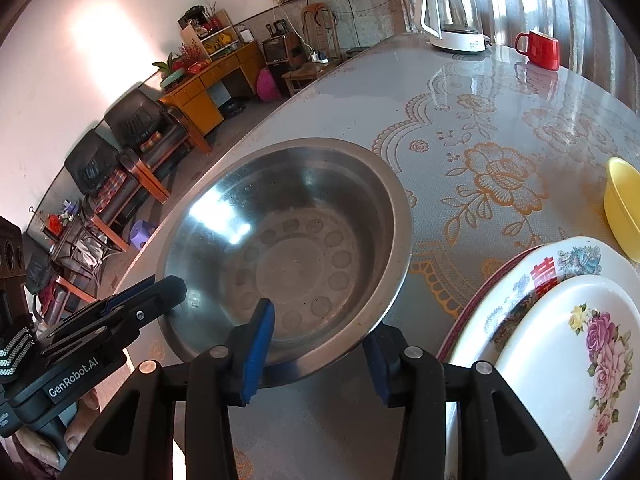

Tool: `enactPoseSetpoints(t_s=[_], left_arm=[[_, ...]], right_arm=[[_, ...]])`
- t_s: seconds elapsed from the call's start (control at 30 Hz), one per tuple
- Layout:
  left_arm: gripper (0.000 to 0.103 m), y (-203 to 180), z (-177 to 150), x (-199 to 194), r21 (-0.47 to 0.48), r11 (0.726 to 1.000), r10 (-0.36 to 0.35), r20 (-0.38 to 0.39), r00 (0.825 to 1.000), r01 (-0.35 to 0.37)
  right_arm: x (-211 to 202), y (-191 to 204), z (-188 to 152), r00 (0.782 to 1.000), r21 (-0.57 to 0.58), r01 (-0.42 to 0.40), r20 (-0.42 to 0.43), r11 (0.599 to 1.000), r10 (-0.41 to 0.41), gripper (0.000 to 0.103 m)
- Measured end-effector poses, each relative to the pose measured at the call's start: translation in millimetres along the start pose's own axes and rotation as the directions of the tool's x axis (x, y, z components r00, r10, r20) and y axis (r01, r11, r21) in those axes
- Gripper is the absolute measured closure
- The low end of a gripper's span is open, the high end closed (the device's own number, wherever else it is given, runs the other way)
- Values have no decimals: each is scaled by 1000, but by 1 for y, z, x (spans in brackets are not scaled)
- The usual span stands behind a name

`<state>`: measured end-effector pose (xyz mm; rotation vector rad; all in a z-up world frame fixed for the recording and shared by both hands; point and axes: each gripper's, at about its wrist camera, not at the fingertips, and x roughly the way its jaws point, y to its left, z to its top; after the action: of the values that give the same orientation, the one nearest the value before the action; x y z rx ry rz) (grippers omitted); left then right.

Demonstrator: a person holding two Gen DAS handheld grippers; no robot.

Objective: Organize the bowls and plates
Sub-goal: 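Lift the steel bowl with both tools and carry it across the table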

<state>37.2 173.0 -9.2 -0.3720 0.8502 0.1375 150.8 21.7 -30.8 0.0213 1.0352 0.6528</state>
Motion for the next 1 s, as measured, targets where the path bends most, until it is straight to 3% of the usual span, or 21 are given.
enactPoseSetpoints(t_s=[0.13,0.43,0.7,1.0], left_arm=[[58,4,-1,1,0,999,34,9,999,-34],[42,16,2,12,-39,998,40,-4,999,-40],[38,13,3,11,5,995,103,29,994,-103],[41,9,4,12,54,990,124,43,991,-127]], right_arm=[[-1,-2,1,1000,13,-4,11,1000,4,59],[0,-5,4,999,36,15,34,999,-16,58],[4,-9,7,999,60,21,23,998,-23,58],[3,-6,7,999,58,31,31,998,-33,58]])
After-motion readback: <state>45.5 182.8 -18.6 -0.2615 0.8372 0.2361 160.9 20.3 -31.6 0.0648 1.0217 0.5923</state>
